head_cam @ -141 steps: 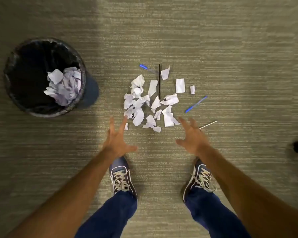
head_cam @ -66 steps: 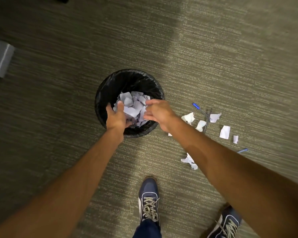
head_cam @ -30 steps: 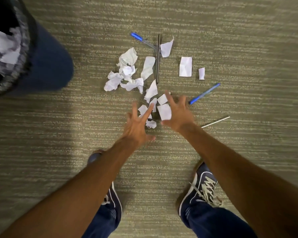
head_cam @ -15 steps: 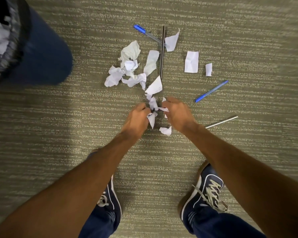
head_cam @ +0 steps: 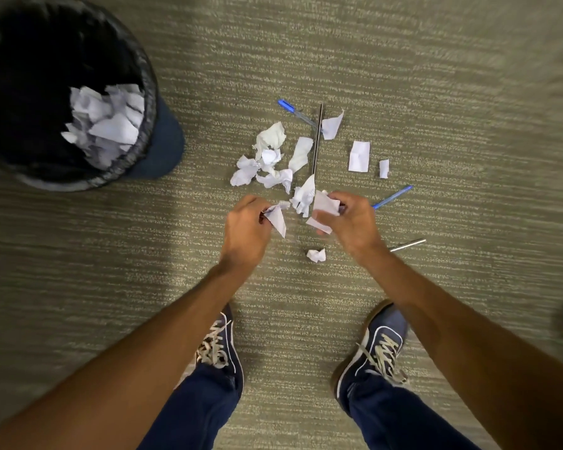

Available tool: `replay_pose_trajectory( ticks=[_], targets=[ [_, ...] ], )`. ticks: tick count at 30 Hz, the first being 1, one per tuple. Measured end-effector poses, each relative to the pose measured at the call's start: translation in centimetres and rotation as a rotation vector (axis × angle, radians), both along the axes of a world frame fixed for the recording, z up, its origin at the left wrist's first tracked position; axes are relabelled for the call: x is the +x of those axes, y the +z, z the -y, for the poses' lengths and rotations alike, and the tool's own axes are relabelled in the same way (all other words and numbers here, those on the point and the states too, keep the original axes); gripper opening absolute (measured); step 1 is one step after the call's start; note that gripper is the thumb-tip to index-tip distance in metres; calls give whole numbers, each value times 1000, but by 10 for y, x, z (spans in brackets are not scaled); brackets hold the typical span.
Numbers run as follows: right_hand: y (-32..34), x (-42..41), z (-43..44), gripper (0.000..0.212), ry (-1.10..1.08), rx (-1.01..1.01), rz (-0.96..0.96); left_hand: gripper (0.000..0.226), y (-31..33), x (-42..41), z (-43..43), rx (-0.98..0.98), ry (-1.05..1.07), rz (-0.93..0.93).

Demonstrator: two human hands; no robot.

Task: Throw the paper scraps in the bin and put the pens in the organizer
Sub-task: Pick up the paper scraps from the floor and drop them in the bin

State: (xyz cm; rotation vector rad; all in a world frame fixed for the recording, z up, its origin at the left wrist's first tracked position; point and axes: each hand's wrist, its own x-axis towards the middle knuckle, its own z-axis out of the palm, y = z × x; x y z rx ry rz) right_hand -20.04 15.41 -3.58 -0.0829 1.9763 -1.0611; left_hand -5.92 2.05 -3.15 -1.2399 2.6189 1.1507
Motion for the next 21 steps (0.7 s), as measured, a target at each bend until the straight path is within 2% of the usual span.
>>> replay_pose_trajectory(
  ticks=[5,7,8,12,14,17,21],
  targets=[
    [72,16,69,43,-60,-100,98,17,72,15,53,-63,211,-41],
    [97,25,104,30,-25,-122,113,14,92,24,78,-73,289,-23],
    [108,30,122,34,-1,-145,118,15,101,28,90,-73,325,-21],
    [140,51,191,25,36,-206,162,27,126,45,137,-60,444,-74],
    [150,66,232,28,49,-220,166,30,131,57,167,-46,517,-64],
    [147,73,266,38,86,-191,112,31,125,58,187,76,618,-109],
    [136,88,303,48,181,-79,140,29,105,63,217,323,825,-180]
  ],
)
